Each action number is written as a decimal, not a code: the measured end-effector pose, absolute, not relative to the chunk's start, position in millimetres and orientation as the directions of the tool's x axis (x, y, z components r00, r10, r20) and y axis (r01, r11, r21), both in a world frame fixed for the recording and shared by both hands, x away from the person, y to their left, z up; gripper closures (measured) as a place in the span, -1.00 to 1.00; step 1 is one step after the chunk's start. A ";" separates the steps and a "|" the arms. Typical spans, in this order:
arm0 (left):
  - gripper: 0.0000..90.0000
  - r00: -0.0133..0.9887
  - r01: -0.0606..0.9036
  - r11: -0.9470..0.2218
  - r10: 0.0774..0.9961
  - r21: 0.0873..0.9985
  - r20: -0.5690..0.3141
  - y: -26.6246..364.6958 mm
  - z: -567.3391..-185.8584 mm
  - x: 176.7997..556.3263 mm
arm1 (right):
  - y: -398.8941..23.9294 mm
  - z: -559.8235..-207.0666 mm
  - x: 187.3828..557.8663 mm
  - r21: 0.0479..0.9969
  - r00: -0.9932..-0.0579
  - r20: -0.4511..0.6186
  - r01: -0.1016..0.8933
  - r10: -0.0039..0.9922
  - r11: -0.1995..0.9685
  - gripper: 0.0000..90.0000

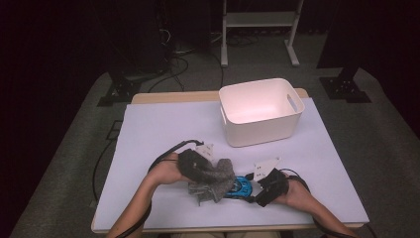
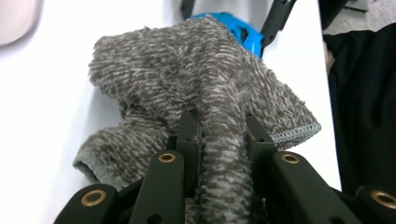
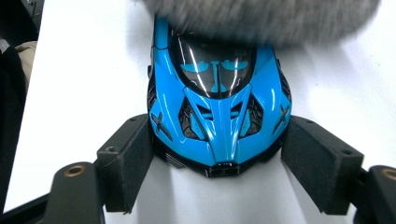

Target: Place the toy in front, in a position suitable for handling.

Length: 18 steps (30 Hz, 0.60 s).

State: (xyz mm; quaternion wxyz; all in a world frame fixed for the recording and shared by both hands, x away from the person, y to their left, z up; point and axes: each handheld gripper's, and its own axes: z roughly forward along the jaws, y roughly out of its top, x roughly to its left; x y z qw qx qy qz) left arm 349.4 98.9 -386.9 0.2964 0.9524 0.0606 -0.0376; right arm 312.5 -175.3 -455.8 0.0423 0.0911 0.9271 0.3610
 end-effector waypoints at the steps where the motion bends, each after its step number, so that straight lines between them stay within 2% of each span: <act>1: 0.63 0.989 0.144 -0.813 0.103 0.564 -0.104 103.7 -385.3 349.9 | -175.4 -455.9 312.6 0.678 -0.980 -0.012 0.139 0.199 0.722 -0.46; 9: 0.63 0.986 0.163 -0.828 0.119 0.536 -0.115 110.0 -392.8 351.1 | -175.3 -456.4 314.9 0.675 -0.980 -0.002 0.146 0.199 0.724 -0.50; 18: 0.63 0.987 0.157 -0.819 0.104 0.552 -0.127 105.6 -396.2 350.5 | -178.0 -443.9 320.4 0.701 -0.974 0.072 0.204 0.216 0.683 -0.56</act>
